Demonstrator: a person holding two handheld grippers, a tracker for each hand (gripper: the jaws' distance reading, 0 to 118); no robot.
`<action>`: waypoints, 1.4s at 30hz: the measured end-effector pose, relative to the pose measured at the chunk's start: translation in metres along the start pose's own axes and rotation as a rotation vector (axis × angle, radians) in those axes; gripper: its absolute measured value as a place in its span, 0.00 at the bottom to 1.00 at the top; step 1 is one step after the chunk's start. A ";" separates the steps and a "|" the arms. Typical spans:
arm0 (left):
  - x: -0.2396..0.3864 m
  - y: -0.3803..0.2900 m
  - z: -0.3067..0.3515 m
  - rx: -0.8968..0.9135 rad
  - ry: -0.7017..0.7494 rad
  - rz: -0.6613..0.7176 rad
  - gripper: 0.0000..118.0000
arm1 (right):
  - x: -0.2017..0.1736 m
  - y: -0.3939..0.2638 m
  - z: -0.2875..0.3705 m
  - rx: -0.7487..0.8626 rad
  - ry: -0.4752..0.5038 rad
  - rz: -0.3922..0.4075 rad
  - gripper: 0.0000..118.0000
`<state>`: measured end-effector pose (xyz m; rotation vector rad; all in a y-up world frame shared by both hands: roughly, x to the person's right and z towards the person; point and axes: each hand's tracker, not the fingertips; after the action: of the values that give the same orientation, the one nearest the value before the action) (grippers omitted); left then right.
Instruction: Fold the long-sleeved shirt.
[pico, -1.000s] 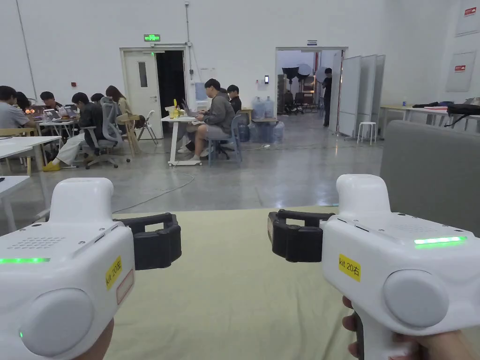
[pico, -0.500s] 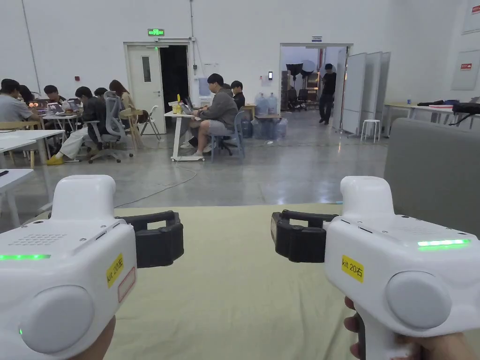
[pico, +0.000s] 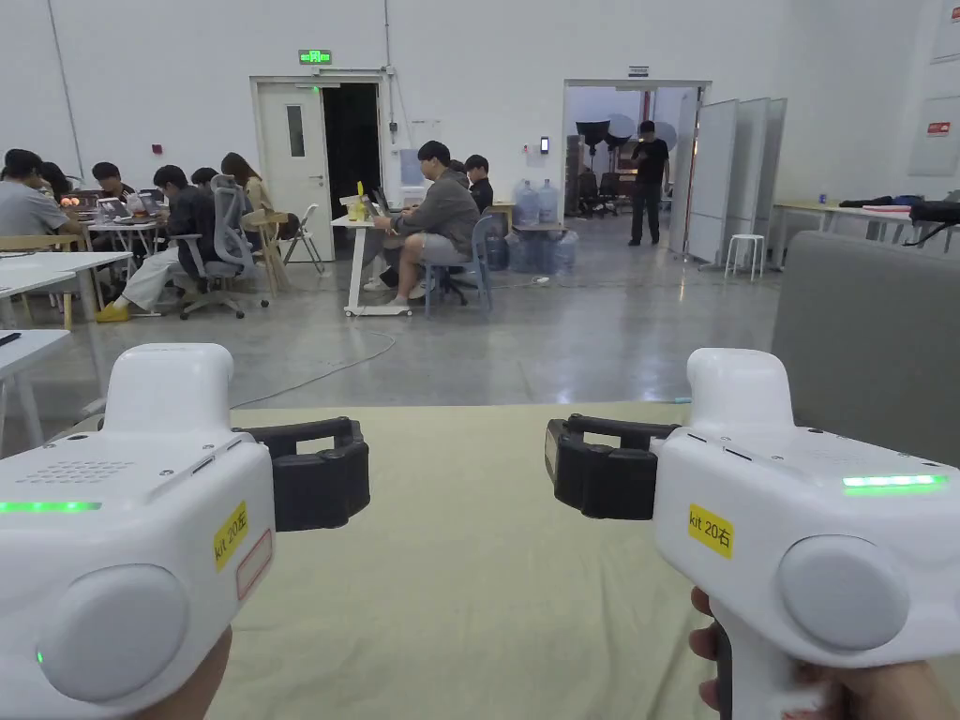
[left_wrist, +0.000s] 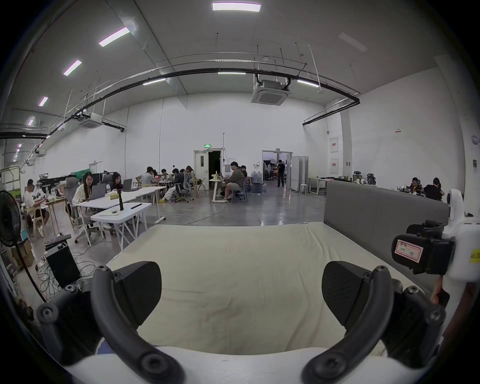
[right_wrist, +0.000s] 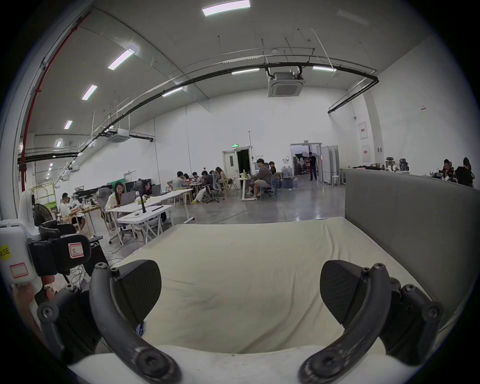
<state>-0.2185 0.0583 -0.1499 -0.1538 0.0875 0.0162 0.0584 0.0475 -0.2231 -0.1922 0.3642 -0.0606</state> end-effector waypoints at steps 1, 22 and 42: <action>-0.001 -0.001 0.000 0.000 -0.001 0.000 1.00 | 0.000 0.000 0.000 -0.001 0.000 -0.001 1.00; -0.004 -0.004 -0.006 -0.023 0.007 -0.003 1.00 | 0.000 -0.006 -0.009 -0.025 -0.006 0.004 1.00; -0.005 -0.002 0.000 -0.017 0.015 -0.002 1.00 | -0.002 -0.006 -0.004 -0.013 -0.003 -0.015 1.00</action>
<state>-0.2231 0.0564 -0.1493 -0.1708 0.1018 0.0133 0.0547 0.0406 -0.2252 -0.2079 0.3607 -0.0723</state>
